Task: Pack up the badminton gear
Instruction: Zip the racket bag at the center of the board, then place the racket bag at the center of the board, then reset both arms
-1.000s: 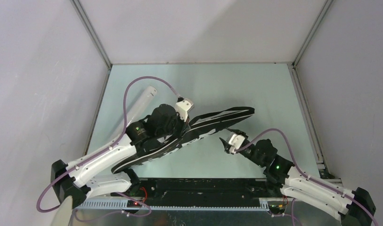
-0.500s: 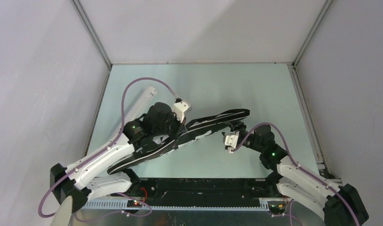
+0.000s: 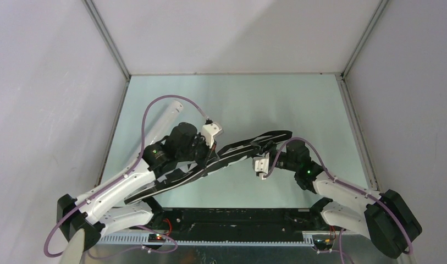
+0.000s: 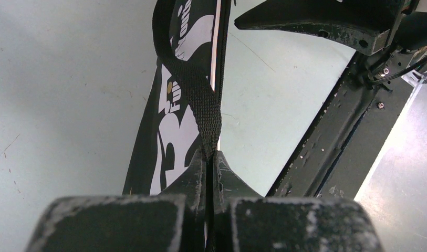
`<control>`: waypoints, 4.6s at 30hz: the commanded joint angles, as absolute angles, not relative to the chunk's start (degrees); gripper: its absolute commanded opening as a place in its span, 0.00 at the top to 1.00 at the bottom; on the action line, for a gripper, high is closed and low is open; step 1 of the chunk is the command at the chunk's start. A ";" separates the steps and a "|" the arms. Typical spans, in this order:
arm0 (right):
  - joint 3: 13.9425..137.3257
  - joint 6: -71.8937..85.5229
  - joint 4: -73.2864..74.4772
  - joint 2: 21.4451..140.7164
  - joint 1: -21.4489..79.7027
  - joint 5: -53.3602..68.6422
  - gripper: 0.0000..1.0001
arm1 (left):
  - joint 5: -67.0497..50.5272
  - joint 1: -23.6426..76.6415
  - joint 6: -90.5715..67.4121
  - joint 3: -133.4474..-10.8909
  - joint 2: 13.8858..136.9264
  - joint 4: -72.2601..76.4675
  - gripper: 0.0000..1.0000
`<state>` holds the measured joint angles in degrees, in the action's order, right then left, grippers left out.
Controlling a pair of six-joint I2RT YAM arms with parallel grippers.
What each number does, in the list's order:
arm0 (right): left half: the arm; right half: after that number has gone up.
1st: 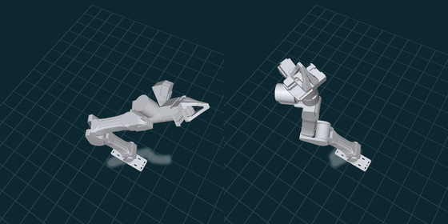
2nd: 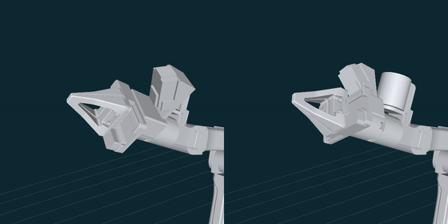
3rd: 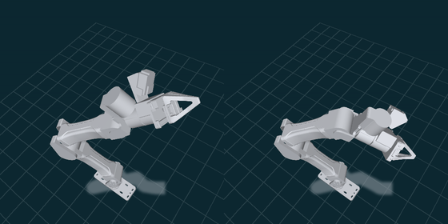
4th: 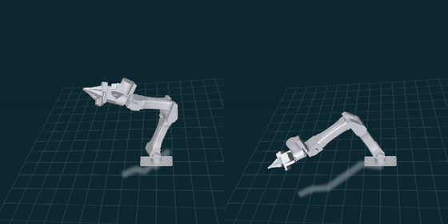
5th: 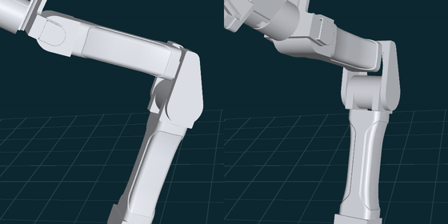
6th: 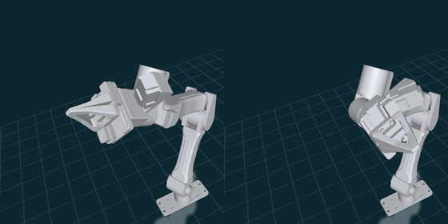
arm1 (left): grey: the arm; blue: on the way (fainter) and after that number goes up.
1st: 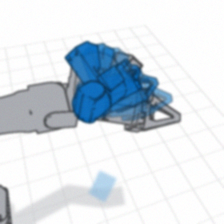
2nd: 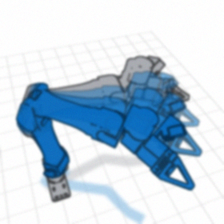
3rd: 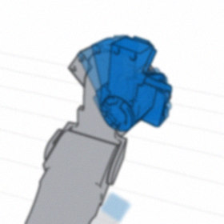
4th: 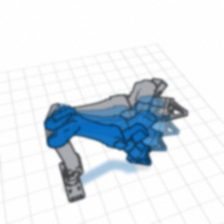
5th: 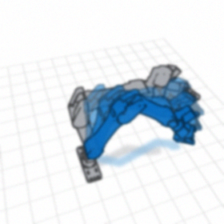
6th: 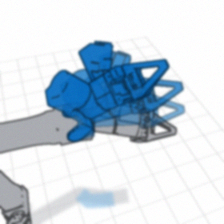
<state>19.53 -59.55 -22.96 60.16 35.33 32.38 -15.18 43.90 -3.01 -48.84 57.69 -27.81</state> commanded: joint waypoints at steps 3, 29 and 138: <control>22.15 -61.57 -25.36 60.52 37.75 25.85 0.53 | -16.77 42.82 -2.52 -48.61 56.55 -28.42 1.00; 21.98 -57.13 -23.15 61.42 39.79 16.10 0.94 | -15.47 41.66 -2.57 -48.62 56.07 -29.92 1.00; 36.74 17.41 16.07 23.60 -2.55 -4.46 0.01 | 34.57 42.68 -25.84 -49.62 50.67 -24.28 0.00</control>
<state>36.27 15.73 13.98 23.51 -2.37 -1.65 17.67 46.70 -13.43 -53.45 54.83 -5.08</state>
